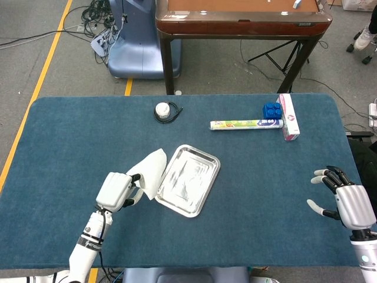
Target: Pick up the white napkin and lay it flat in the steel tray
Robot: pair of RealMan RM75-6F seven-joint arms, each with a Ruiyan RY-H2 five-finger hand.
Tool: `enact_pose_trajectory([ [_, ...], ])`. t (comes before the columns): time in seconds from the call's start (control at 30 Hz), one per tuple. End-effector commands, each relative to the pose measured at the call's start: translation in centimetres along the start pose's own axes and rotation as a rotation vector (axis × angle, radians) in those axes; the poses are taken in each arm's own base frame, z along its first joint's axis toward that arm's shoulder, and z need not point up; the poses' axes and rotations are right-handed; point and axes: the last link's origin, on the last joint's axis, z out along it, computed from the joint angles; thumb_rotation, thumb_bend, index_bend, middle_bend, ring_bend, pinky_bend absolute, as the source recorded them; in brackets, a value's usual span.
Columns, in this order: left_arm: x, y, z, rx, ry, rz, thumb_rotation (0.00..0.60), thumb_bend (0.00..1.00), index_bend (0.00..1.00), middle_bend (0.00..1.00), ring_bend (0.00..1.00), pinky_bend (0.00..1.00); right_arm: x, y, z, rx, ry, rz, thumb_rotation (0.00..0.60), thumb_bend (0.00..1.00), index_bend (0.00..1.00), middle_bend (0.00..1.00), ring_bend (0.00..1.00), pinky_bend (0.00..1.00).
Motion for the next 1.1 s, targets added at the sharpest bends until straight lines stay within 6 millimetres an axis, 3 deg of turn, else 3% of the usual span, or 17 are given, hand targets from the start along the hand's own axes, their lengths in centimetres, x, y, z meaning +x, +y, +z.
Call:
enact_pose_trajectory([
  [0.03,-0.2,-0.2,0.0,0.005,-0.003,0.001,0.600,0.47,0.68,1.00,1.00,1.00,0.0,0.0,0.0,0.000,0.000,0.000,0.600,0.17,0.42,0.33,0.19,0.55],
  [1.1,2.3,1.8,4.3,-0.007,0.104,-0.059,0.600,0.47,0.68,1.00,1.00,1.00,0.1,0.1,0.1,-0.001,0.000,0.002,0.600,0.17,0.42,0.33,0.19,0.55],
])
